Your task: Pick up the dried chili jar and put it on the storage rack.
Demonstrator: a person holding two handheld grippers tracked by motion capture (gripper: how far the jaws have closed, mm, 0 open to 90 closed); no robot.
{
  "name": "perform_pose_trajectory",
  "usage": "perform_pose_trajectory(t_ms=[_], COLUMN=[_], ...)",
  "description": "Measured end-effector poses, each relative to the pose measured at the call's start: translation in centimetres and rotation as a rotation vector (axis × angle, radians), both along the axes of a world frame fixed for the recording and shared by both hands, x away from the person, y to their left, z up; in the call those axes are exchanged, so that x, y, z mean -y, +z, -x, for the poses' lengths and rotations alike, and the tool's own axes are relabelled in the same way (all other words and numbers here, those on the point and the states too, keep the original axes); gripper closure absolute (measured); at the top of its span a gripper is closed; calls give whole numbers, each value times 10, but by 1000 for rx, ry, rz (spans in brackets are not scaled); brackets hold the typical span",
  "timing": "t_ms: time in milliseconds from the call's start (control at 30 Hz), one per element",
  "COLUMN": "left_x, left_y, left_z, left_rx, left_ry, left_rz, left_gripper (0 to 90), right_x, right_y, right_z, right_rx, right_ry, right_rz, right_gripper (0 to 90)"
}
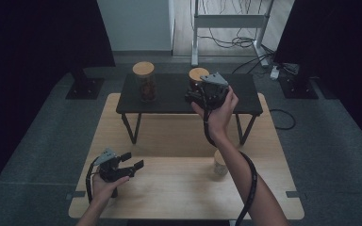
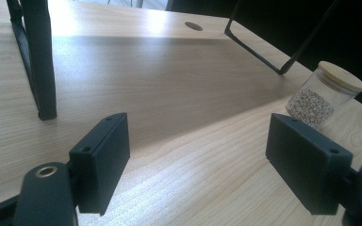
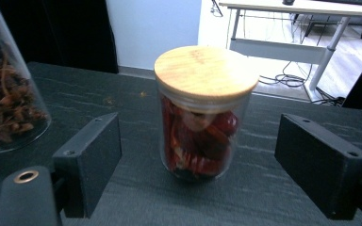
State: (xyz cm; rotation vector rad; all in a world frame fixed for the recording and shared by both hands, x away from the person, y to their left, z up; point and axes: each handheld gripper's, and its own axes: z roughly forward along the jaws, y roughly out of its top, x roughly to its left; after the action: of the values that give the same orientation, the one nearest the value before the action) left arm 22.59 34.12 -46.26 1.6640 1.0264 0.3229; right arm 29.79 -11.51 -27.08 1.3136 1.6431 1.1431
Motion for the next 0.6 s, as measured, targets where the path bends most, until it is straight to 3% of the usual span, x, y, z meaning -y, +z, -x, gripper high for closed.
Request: perform_pose_trajectory(t_ms=[600], left_x=[4], left_y=[6], left_z=[7], left_rx=[28], left_ry=[-15], left_rz=[-7], left_gripper=[225], right_x=[22], right_y=[-19], right_z=[55], right_rx=[21], right_ry=[25], right_rz=[24], right_gripper=[146])
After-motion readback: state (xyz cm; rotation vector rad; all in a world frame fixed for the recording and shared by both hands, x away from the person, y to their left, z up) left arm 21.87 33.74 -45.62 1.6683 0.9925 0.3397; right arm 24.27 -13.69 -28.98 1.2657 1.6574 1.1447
